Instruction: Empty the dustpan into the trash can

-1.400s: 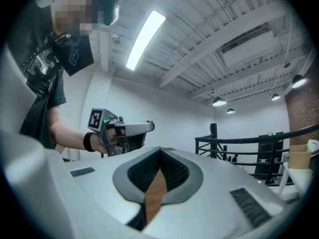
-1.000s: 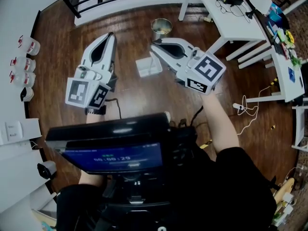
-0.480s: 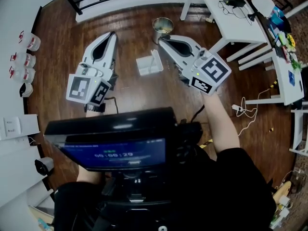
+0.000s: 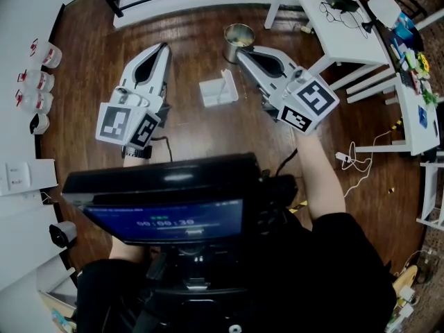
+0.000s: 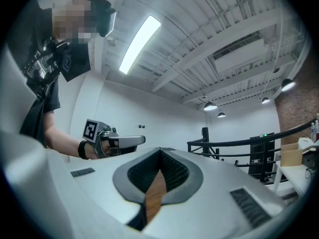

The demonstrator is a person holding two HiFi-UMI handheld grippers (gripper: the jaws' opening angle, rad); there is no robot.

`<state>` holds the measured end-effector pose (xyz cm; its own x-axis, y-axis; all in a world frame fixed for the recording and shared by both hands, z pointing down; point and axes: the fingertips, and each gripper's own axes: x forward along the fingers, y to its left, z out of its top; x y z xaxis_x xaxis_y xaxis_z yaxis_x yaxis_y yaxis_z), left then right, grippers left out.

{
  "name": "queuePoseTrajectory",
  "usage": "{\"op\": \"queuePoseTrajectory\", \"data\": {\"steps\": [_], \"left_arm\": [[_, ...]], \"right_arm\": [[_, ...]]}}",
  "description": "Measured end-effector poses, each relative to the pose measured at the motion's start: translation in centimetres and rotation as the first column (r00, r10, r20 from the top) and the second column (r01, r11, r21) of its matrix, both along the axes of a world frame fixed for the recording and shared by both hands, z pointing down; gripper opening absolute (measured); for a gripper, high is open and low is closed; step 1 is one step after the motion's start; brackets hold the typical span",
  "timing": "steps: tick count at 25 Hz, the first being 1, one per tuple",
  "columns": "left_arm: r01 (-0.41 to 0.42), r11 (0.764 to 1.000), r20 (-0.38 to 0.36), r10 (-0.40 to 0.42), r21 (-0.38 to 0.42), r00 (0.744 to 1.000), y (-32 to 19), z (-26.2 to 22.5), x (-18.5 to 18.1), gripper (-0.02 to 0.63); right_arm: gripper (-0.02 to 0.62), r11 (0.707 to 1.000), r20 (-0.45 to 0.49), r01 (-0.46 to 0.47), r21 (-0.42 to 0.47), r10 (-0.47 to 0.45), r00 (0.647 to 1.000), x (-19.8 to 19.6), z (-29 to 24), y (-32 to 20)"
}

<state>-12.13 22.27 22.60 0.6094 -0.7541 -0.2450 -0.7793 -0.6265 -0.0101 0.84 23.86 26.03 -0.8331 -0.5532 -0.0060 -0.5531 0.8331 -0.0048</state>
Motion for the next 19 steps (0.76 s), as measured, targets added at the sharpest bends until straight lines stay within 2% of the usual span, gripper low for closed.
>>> {"op": "queuePoseTrajectory", "data": {"steps": [19], "left_arm": [[0.010,1.000,-0.004,-0.010,0.001,1.000,-0.04,-0.01,-0.06,0.000]], "right_arm": [[0.000,1.000,-0.012,-0.008,-0.009,0.008,1.000,0.36,0.47,0.00]]}}
